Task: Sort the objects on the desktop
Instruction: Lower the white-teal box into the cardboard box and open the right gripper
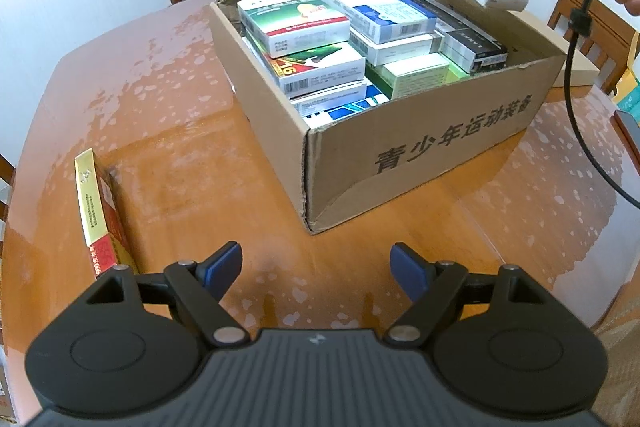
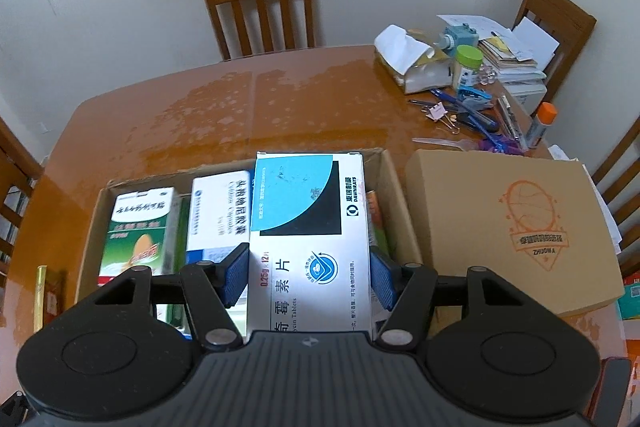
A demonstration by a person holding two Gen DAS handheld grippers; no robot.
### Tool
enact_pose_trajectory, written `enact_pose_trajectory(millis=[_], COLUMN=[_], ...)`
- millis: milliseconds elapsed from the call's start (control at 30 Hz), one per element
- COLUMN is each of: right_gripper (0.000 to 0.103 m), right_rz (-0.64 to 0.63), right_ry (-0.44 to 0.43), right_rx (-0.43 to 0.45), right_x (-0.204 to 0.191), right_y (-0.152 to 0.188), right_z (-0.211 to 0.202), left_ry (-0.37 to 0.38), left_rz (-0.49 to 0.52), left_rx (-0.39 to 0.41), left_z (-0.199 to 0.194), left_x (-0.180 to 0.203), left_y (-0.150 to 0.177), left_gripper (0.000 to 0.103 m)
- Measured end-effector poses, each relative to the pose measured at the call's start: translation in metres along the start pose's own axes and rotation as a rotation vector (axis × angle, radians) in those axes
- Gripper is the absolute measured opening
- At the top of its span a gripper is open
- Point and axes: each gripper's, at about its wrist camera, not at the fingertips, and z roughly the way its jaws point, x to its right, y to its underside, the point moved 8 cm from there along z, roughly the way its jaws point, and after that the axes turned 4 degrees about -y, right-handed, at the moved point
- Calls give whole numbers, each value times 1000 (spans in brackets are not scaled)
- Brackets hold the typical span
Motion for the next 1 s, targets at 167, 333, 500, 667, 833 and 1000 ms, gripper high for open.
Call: enact_pose_trajectory(millis=[167,333,500,667,833,1000], right_gripper=[66,66,66,66,67,67], right_rz=[-35,-43,-38,-42,-41,-36], right_ry=[-1,16,4,22,28,27], right_rx=[-58,-104,-138,-158,-179,-189], right_x=[2,9,11,15,16,16], right_y=[-3,-7,-10,-12,-10,-8], right_z=[20,41,54,66,76,80], left_ry=[4,6,4,0,-2,-2], left_rz=[-6,-11,-16,-18,-20,-16], left_rx=[-1,1,-2,-2,-5,-6], left_z=[2,1,2,1,2,3], left_x=[-1,0,0,0,0,1], left_y=[-1,0,1,1,1,0], left_gripper=[81,81,81,81,81,81])
